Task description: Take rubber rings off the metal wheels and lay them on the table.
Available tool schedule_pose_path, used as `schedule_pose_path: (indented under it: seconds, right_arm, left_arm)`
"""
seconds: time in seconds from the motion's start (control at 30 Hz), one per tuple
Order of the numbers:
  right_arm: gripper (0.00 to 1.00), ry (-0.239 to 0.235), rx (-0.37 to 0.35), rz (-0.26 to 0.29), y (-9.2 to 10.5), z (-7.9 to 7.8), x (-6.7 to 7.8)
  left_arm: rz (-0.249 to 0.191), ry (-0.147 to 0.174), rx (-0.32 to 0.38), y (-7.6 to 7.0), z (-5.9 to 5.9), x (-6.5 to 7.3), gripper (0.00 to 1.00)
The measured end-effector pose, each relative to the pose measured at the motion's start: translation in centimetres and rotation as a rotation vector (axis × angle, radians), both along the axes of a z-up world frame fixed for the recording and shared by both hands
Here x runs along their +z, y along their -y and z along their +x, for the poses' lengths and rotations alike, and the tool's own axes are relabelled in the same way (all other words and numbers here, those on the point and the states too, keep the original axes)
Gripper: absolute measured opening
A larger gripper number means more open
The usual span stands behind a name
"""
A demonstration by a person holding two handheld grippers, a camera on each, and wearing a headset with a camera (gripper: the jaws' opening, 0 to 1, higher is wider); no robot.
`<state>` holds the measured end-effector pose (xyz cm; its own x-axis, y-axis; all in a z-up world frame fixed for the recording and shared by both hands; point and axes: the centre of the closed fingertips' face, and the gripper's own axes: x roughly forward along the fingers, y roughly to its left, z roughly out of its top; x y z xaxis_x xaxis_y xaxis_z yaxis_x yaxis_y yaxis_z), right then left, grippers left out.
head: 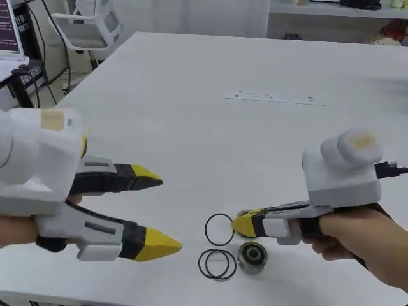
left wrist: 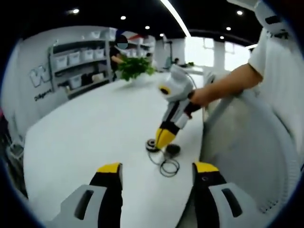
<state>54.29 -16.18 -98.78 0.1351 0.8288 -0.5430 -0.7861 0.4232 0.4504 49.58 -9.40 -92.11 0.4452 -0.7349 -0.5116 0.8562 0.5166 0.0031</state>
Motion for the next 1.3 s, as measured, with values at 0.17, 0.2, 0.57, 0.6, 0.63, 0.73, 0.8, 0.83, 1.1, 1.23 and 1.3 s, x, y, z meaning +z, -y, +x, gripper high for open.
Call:
schedule_pose_path:
  seconds: [0.17, 0.2, 0.57, 0.6, 0.63, 0.73, 0.8, 0.83, 1.1, 1.23, 1.3]
  right_arm:
    - [0.00, -0.021, 0.042, -0.005, -0.7, -1.2, -0.5]
    - [0.00, -0.023, 0.053, -0.009, -0.8, -1.4, -0.6]
    - [0.00, -0.013, 0.104, -0.049, -1.4, -2.5, -1.7]
    - [0.00, -0.010, 0.106, -0.052, -1.4, -2.5, -1.7]
    - [0.00, -0.004, 0.112, -0.058, -1.5, -2.6, -1.9]
    - [0.00, 0.004, 0.117, -0.066, -1.6, -2.6, -2.1]
    - [0.00, 0.008, 0.117, -0.070, -1.6, -2.6, -2.2]
    - [0.00, 0.012, 0.119, -0.073, -1.6, -2.6, -2.2]
    - [0.01, 0.045, 0.124, -0.086, -1.4, -2.3, -2.2]
    - [0.03, 0.055, 0.113, -0.086, -1.1, -1.8, -2.1]
    - [0.02, 0.061, 0.103, -0.083, -0.9, -1.5, -1.9]
  left_arm:
    - [-0.041, -0.066, 0.065, -0.9, -1.1, -1.7, 0.60]
    - [-0.039, -0.068, 0.066, -0.9, -1.3, -2.0, 0.60]
    - [-0.048, -0.109, 0.069, 0.1, -2.5, -3.4, 0.61]
    - [-0.053, -0.110, 0.071, 0.1, -2.5, -3.4, 0.61]
    - [-0.062, -0.107, 0.081, 0.1, -2.4, -3.2, 0.61]
    - [-0.078, -0.105, 0.103, -0.1, -2.1, -3.1, 0.61]
    - [-0.086, -0.114, 0.110, -0.1, -2.2, -3.1, 0.61]
    - [-0.088, -0.116, 0.111, -0.1, -2.2, -3.1, 0.60]
    - [-0.107, -0.120, 0.137, -0.3, -2.1, -3.0, 0.60]
    - [-0.109, -0.120, 0.138, -0.3, -2.1, -3.0, 0.60]
    - [-0.107, -0.121, 0.135, -0.2, -2.2, -3.0, 0.60]
